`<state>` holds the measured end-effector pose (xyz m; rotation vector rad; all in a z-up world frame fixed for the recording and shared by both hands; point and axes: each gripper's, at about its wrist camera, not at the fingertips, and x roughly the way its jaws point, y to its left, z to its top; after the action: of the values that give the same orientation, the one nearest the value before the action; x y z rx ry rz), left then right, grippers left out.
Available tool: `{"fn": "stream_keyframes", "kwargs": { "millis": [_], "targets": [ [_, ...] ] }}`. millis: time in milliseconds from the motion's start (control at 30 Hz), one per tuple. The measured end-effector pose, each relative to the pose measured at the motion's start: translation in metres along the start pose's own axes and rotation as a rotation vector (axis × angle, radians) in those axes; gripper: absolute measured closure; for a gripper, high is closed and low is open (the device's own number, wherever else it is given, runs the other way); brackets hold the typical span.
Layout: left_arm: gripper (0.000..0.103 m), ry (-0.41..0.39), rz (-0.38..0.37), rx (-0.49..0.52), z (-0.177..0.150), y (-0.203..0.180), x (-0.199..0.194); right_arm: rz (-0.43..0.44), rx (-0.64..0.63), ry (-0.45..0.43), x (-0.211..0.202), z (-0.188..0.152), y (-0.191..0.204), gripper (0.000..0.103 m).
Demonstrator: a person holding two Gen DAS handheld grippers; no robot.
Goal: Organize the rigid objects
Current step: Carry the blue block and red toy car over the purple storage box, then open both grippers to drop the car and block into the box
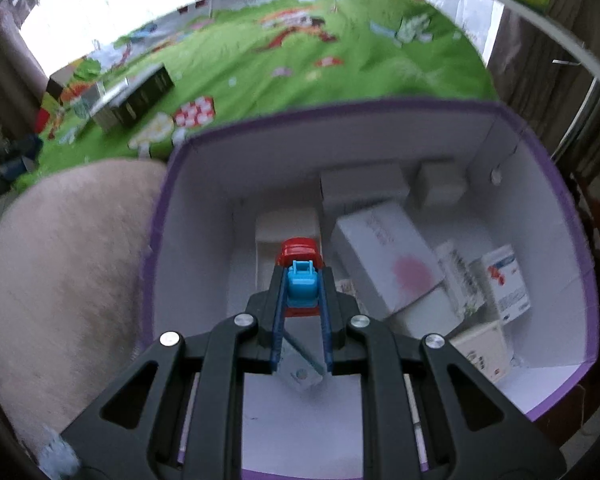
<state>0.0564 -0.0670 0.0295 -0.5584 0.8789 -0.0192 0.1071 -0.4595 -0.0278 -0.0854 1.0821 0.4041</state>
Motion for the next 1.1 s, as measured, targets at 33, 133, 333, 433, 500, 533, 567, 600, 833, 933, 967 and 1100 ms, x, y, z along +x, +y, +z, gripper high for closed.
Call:
{"fn": "stream_keyframes", "kwargs": {
  "millis": [33,133,333,433,500,533,567,600,833,933,967,1100],
  "targets": [
    [0.051,0.001,0.000,0.000,0.000,0.000,0.000,-0.007,-0.004,0.018,0.007,-0.003,0.001,0.084],
    [0.051,0.003,0.004,0.000,0.000,-0.001,0.001,0.003,-0.009,0.053,0.018,-0.009,0.002,0.084],
    [0.051,0.009,-0.006,0.017,-0.002,-0.007,0.002,-0.030,-0.025,0.127,0.034,-0.017,0.000,0.084],
    [0.051,0.018,-0.026,0.049,-0.005,-0.021,0.004,-0.027,-0.014,0.160,0.036,-0.021,-0.005,0.084],
    [0.051,0.026,-0.047,0.076,-0.007,-0.033,0.007,-0.022,-0.010,0.173,0.036,-0.023,-0.006,0.084],
    [0.051,0.032,-0.063,0.095,-0.008,-0.041,0.009,-0.024,-0.001,0.169,0.034,-0.024,-0.007,0.084],
    [0.051,0.038,-0.077,0.108,-0.010,-0.048,0.010,-0.020,0.012,0.168,0.032,-0.025,-0.009,0.084],
    [0.051,0.047,-0.096,0.127,-0.012,-0.058,0.013,-0.014,0.023,0.170,0.031,-0.024,-0.011,0.083],
    [0.051,0.108,-0.212,0.277,-0.029,-0.129,0.035,-0.010,0.085,0.107,0.002,-0.016,-0.026,0.052],
    [0.051,0.125,-0.251,0.332,-0.033,-0.156,0.046,-0.015,0.106,0.074,-0.007,-0.013,-0.029,0.045],
    [0.051,0.129,-0.264,0.349,-0.034,-0.164,0.049,-0.014,0.110,0.067,-0.009,-0.013,-0.030,0.044],
    [0.046,0.146,-0.310,0.388,-0.035,-0.187,0.060,-0.010,0.125,0.047,-0.014,-0.014,-0.031,0.043]
  ]
}}
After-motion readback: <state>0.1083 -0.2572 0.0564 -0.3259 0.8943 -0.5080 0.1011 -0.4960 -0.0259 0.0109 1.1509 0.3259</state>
